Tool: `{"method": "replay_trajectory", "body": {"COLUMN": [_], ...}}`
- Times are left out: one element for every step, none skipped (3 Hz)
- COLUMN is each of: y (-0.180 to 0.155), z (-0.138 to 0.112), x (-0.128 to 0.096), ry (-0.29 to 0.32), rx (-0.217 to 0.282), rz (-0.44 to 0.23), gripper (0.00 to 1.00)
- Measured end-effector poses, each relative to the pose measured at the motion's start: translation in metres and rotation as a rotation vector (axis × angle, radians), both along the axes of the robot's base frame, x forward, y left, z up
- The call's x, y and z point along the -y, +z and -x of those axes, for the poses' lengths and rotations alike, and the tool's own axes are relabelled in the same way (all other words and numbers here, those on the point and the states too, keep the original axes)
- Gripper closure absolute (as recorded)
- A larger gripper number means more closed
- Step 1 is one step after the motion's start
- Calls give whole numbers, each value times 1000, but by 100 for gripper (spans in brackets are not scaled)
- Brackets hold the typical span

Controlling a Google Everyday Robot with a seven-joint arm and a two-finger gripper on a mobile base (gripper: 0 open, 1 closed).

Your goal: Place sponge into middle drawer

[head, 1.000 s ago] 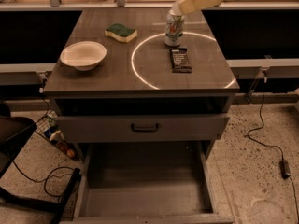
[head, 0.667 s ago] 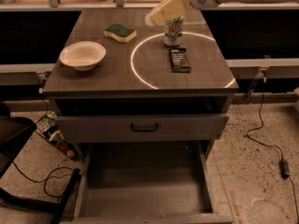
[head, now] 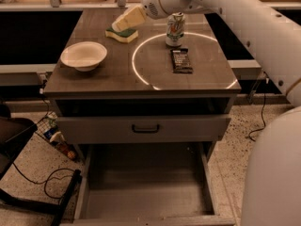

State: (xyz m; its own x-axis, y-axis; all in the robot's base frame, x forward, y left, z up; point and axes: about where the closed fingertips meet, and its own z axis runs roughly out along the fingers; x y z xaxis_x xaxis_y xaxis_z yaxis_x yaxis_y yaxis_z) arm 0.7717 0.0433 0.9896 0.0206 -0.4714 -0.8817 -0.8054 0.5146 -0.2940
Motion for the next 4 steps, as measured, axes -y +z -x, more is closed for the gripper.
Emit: {"method": "replay_trajectory", "body": {"y": [0,-3,-10,-21], "z": [0,-19,-51,-79], "x": [0,-1,0,0], "ry": [0,1,-32,-82], "rx": [0,-6,-21,-30], "rz": [0,-23,-34,-31], "gripper": [0,0,0,0]}}
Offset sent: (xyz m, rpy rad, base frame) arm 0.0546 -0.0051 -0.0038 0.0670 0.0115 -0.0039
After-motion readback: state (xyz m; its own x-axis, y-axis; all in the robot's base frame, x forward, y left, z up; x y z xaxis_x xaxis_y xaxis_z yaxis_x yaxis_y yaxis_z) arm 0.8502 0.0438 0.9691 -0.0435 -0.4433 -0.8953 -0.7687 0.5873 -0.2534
